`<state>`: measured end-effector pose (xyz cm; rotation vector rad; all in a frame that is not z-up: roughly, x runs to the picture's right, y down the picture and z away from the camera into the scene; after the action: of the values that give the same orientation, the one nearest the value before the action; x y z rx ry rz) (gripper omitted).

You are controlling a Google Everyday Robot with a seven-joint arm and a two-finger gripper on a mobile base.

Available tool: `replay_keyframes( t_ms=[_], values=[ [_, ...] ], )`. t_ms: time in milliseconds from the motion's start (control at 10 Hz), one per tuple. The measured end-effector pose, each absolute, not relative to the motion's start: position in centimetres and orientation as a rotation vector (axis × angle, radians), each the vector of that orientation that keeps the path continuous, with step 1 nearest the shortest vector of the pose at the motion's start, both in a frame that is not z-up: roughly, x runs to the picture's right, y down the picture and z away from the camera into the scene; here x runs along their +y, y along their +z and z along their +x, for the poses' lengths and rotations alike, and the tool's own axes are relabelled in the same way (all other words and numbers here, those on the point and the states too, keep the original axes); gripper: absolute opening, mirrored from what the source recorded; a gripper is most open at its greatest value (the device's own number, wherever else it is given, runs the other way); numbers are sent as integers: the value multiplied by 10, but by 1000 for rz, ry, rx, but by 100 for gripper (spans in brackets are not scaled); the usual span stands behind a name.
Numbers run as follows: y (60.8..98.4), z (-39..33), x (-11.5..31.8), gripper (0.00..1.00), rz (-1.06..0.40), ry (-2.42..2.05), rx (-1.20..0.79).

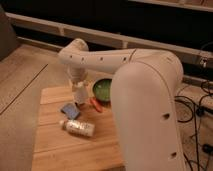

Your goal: Place the ceramic cup over the eraser

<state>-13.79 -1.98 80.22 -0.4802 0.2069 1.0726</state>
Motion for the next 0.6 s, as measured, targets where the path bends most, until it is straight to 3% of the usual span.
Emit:
replay_keyframes(
  t_ms=[600],
  values=[
    [810,-134,-9,0,-502,1065,228]
  ],
)
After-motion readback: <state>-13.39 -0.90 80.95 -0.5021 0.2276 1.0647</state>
